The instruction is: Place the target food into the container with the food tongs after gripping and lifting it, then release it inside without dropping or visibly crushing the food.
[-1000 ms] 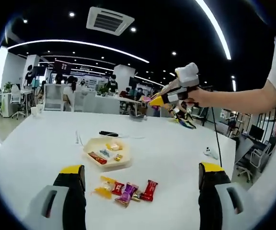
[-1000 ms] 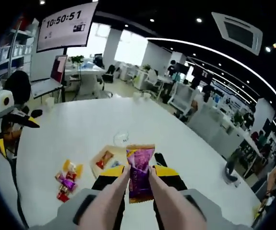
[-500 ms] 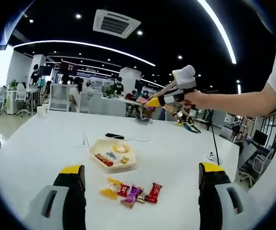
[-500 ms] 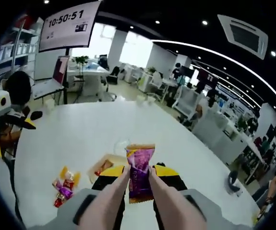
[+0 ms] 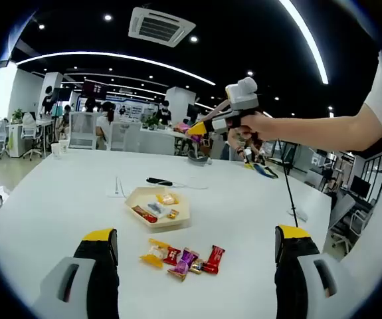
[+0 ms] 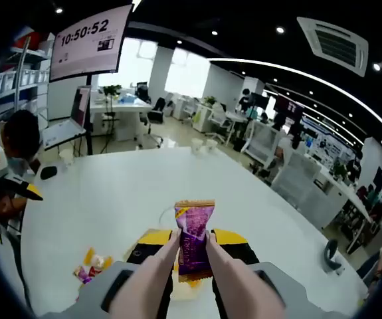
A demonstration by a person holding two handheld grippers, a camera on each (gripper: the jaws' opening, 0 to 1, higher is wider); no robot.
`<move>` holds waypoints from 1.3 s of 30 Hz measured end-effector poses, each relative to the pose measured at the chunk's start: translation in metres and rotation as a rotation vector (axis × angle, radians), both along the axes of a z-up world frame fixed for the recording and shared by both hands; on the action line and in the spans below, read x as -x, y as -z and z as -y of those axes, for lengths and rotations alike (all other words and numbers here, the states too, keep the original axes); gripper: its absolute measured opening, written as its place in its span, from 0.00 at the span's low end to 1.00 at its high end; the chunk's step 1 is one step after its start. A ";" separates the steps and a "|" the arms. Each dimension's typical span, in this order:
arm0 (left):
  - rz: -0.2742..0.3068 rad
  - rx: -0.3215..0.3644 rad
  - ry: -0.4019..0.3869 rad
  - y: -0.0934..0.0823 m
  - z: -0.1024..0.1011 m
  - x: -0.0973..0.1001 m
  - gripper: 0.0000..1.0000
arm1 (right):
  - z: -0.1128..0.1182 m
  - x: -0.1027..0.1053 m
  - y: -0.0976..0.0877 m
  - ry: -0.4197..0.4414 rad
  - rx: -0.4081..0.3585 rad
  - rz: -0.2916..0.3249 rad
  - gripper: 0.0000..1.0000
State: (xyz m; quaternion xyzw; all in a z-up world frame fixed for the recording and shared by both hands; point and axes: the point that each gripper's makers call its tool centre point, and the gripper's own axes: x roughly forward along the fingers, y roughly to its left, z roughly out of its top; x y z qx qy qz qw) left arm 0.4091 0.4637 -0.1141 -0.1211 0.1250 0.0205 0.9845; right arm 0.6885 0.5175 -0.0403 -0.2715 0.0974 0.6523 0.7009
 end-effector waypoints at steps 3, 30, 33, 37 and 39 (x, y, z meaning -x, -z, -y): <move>0.013 0.021 -0.033 -0.002 -0.007 0.005 0.99 | -0.012 0.001 -0.001 -0.010 -0.008 -0.011 0.21; 0.032 0.010 -0.048 -0.004 -0.043 0.002 0.99 | -0.043 0.006 0.037 0.006 0.043 -0.105 0.23; 0.012 0.033 -0.067 0.008 -0.046 0.006 0.99 | -0.043 0.006 0.033 0.009 0.035 -0.112 0.23; 0.010 0.036 -0.062 0.008 -0.043 0.007 0.99 | -0.046 0.002 0.030 0.015 0.026 -0.113 0.24; 0.010 0.039 -0.064 0.009 -0.043 0.008 0.99 | -0.046 0.001 0.029 0.020 0.017 -0.120 0.24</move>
